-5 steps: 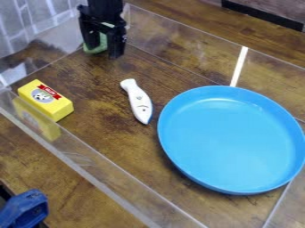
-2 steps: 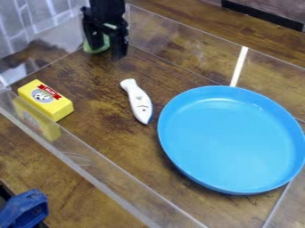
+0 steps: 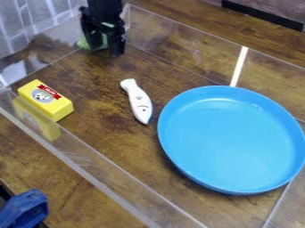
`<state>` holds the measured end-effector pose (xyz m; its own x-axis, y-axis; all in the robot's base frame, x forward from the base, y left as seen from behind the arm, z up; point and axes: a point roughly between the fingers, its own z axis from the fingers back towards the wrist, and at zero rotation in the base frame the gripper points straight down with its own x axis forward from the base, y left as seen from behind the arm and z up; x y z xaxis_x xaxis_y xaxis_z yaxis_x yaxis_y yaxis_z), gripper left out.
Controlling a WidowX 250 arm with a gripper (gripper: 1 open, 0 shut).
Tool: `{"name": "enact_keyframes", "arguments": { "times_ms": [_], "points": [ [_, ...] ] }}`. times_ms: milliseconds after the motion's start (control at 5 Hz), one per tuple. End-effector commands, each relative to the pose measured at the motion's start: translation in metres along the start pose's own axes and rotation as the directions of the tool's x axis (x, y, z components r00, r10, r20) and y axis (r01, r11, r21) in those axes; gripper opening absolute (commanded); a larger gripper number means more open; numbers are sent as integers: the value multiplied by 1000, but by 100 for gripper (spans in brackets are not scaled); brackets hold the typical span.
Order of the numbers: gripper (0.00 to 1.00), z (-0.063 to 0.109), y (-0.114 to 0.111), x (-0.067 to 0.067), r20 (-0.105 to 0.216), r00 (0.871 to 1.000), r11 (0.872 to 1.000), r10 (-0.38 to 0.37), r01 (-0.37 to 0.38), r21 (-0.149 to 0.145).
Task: Remove the white object from inside the blue tray and put it on the table
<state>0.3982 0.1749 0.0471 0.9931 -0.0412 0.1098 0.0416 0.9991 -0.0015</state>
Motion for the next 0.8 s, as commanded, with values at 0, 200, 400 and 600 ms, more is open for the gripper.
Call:
{"name": "enact_keyframes", "arguments": {
  "times_ms": [0,200,400,600],
  "points": [
    [100,24,14,9,67,998,1000,10,-12,23],
    [100,25,16,10,74,997,1000,9,-10,15],
    [100,28,18,12,79,997,1000,10,-11,17],
    [100,31,20,11,80,997,1000,11,-12,14]
  ]
}}
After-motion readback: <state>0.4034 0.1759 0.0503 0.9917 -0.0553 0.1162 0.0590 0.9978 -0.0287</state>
